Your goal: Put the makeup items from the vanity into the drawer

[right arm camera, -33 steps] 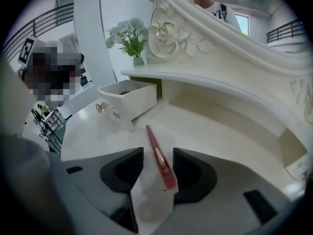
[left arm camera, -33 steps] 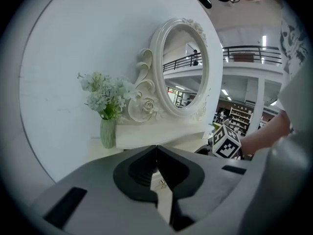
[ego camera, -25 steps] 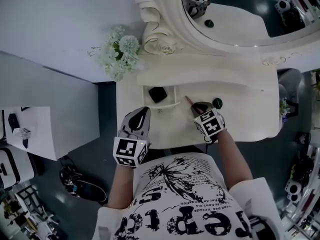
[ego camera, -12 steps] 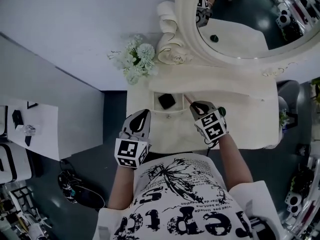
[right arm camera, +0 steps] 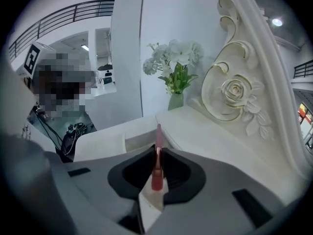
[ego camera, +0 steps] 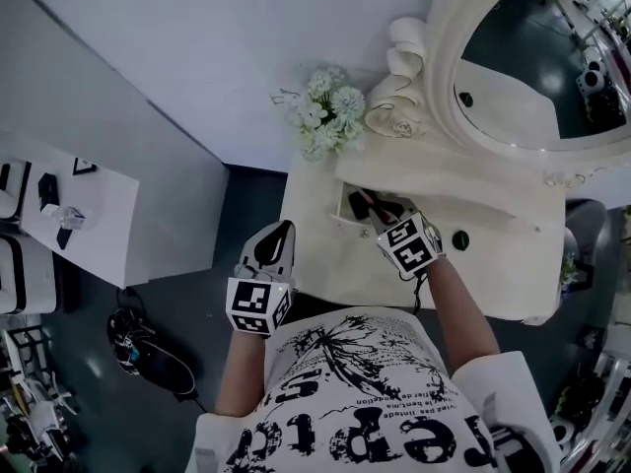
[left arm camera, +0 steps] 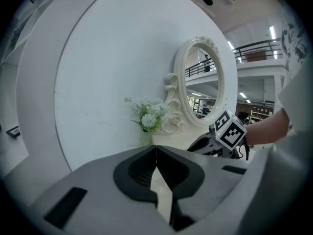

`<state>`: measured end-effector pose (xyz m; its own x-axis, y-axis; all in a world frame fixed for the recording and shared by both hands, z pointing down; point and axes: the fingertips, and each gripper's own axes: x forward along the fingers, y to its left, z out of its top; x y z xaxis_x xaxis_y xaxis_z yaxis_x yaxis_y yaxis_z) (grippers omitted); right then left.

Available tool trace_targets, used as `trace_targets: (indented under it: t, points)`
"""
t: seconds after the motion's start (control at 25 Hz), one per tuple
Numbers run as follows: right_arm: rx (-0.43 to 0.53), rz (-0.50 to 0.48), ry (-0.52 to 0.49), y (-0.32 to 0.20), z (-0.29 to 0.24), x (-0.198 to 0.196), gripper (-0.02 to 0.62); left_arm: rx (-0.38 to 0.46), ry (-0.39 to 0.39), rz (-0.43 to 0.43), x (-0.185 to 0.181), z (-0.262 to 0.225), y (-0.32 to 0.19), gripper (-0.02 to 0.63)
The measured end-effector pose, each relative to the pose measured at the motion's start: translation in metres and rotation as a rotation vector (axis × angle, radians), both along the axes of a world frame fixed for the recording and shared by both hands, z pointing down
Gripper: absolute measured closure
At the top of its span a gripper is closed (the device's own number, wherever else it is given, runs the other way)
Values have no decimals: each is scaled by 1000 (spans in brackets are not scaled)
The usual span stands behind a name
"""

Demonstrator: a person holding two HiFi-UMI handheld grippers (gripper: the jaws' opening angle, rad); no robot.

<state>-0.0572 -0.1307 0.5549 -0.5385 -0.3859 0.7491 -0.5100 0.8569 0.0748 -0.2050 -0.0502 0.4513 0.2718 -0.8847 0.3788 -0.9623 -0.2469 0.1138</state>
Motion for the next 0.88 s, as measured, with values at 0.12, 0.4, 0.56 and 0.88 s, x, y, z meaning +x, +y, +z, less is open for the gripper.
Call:
trace_targets:
  t: [0.12,0.4,0.56,0.88]
  points:
    - [12,13,-14,-3,-1,-7,516,-4,-1,-28,-10,2,5,586]
    - [-7,81,-74,-3,-6,1,423,2,5,-18,-7,1,2,586]
    - [4,149,-101,-10,-12,24,423,10,7,23,9,-1,-7,586]
    - [5,303,-111,-9,-7,99,419,11,17,126,62,7,-31,586]
